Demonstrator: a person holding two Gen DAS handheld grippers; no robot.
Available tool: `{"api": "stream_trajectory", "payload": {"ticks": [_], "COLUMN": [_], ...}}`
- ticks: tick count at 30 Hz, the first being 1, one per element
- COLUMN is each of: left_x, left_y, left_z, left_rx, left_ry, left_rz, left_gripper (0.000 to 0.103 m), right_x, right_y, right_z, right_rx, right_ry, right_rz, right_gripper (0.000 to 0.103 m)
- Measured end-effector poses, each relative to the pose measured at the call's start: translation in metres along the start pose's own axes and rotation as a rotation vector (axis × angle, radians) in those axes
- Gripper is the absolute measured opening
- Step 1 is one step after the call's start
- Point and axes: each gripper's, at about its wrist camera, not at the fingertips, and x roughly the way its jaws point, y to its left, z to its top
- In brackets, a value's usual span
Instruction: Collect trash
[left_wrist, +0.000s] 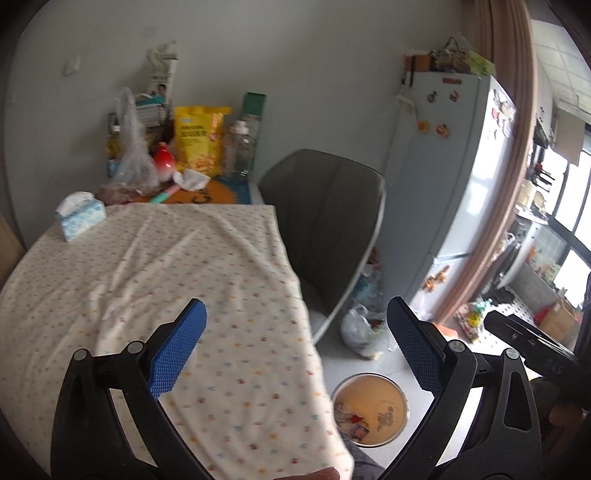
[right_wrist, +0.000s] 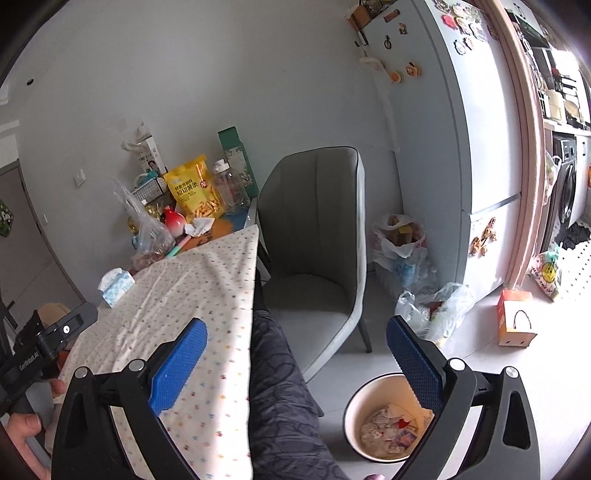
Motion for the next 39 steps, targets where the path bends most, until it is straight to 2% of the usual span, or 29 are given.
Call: {"api": "stream_trajectory", "payload": {"ticks": [12, 19, 39], "left_x": [-0.038, -0.045, -0.034], "left_y": [0.059, 0.073, 0.071], "left_z": [-0.008, -0.011, -0.016], "left_rx": [-0.059, -0.077, -0.062], "left_ry": [-0.071, -0.083, -0.057], "left_rz": [0.077, 0.1, 0.091], "left_gripper": [0.097, 0.097, 0.097], "right_x": [0.002, 0.005, 0.015], "right_y": [0.067, 0.094, 0.098], "right_z": [-0.016, -0.023, -0.03], "right_rx": [-0.086, -0.126, -0.133], "right_ry": [-0.016, -0.011, 0.007], "right_rz": [0.012, 0.02, 0.022], "right_gripper": [0.095, 0.095, 0.095]}}
